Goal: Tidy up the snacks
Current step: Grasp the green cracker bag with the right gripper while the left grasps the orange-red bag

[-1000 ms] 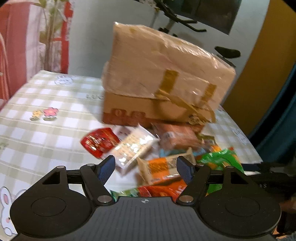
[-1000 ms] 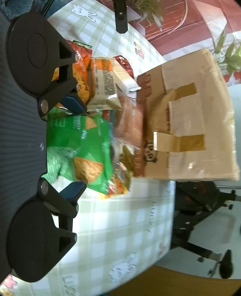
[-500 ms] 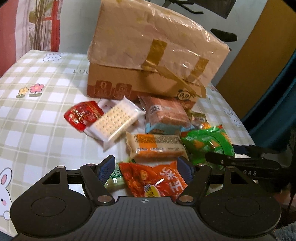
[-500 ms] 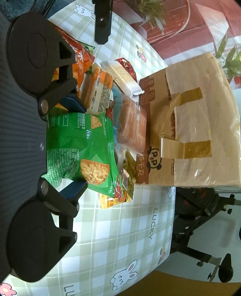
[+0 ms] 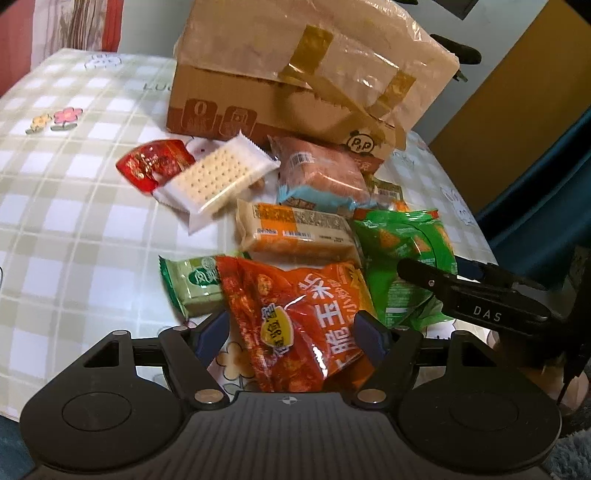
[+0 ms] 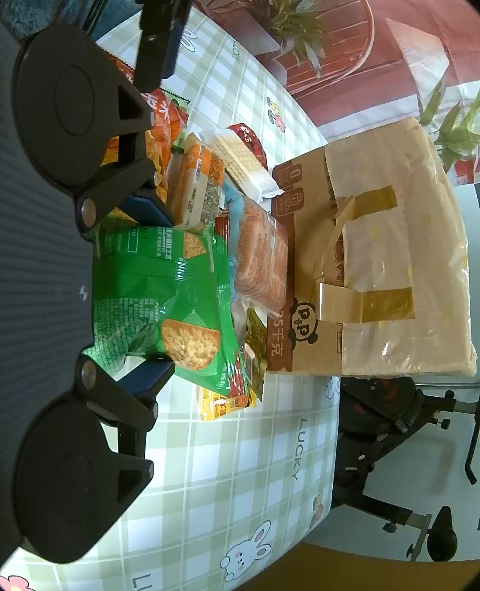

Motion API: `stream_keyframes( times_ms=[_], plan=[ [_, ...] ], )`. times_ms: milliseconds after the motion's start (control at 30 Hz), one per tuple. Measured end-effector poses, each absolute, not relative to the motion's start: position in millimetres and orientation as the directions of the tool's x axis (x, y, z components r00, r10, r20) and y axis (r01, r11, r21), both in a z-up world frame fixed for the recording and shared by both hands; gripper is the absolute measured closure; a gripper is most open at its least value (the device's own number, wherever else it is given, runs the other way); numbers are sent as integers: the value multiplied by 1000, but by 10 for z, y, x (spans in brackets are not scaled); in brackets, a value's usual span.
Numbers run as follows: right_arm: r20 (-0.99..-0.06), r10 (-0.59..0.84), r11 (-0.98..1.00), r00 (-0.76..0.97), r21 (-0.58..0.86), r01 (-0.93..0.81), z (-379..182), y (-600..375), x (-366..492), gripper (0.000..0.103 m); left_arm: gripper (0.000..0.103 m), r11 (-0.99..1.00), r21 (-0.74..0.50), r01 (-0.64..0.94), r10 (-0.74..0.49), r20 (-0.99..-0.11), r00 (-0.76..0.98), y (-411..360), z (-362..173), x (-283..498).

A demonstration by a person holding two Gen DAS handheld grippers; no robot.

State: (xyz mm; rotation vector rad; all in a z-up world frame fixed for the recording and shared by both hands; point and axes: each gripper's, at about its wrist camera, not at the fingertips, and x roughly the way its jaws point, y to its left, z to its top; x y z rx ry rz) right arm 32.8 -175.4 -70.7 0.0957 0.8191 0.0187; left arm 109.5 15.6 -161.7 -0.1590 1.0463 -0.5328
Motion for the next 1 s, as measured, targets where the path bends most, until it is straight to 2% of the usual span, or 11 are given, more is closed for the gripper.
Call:
stream_keyframes(
  times_ms=[100, 167, 567, 600, 633, 800, 1000],
  plan=[
    [-728, 57, 995, 683, 95, 18, -709, -1744, 312, 24, 25, 857, -389, 337, -501, -782, 371, 130, -1650, 1117],
    [-728, 56, 995, 683, 94, 19, -710, -1743, 310, 24, 19, 854, -399, 333, -506, -786, 356, 106, -1697, 1146],
    [-726, 55, 996, 685, 89, 14, -722, -1733, 305, 24, 15, 805, -512, 298, -584, -770, 256, 20, -1992, 1285],
    [-726, 55, 996, 686, 88, 14, -723, -1733, 306, 24, 19, 801, -519, 299, -591, -765, 255, 10, -1998, 1283],
    [-726, 55, 996, 686, 87, 13, -725, -1734, 305, 24, 28, 793, -528, 304, -602, -755, 259, 12, -1992, 1275],
    [-726, 55, 996, 685, 88, 13, -725, -1731, 305, 24, 41, 785, -515, 345, -610, -739, 286, -15, -1922, 1234],
    [-726, 63, 995, 684, 101, 15, -717, -1738, 307, 26, 46, 802, -477, 361, -592, -716, 370, 73, -1758, 1177]
  ],
)
